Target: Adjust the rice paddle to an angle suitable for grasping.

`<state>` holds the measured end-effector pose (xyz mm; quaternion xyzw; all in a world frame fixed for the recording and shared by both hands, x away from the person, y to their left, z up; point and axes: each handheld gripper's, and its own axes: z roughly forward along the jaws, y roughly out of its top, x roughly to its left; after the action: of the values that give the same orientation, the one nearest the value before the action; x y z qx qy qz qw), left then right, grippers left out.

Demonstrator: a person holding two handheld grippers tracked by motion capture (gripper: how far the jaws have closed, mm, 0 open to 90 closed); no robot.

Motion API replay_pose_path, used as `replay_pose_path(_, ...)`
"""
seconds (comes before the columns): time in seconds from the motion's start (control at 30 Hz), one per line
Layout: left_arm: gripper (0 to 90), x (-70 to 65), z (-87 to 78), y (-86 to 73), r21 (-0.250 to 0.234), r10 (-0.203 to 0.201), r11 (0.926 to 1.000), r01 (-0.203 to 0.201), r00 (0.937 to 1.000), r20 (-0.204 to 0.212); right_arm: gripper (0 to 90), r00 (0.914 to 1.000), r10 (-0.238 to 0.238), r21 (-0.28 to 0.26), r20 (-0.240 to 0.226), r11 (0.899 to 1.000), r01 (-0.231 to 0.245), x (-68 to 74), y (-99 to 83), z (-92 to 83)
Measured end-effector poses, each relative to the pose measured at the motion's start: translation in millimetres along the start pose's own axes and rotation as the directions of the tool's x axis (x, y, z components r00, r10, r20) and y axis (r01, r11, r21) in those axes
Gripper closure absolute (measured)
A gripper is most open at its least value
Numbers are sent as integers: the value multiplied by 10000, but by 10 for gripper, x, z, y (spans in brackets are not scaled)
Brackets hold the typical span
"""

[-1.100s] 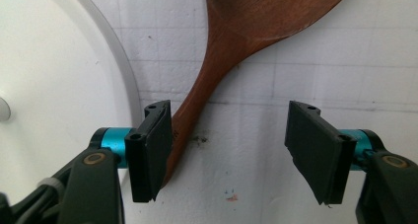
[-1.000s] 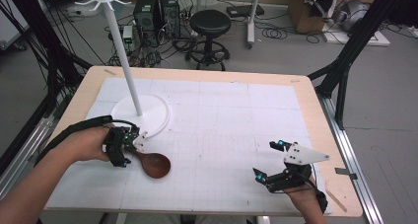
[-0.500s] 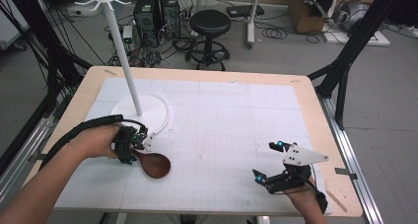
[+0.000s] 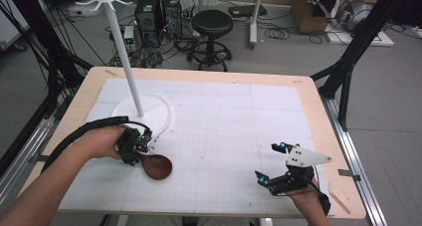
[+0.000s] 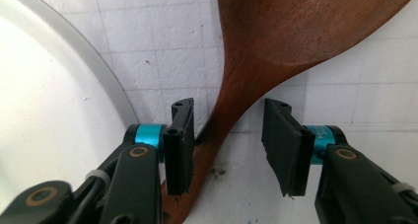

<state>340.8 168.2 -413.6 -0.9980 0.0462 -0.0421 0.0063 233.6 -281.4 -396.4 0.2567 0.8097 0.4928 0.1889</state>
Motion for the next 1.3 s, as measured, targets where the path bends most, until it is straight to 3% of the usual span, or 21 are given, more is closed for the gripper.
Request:
replay_pose_path(0.67, 721, -5, 27, 18, 40, 209, 9998, -211, 9990, 405, 8, 10000, 34, -70, 26, 10000, -34, 0, 3, -17)
replay_pose_path(0.9, 754, -6, 28, 19, 50, 245, 9997, -247, 9986, 477, 8, 10000, -48, -56, 23, 10000, 48, -4, 2, -10)
replay_pose_path(1.03, 761, -2, 27, 16, 46, 61, 10000, -64, 9985, 537, 8, 10000, -28, -54, 17, 10000, 29, -4, 3, -14)
replay_pose_path(1.3, 769, 2, 28, -20, -221, 156, 9997, -143, 9981, 596, 8, 10000, -3, -32, 28, 10000, 3, -3, -1, -14)
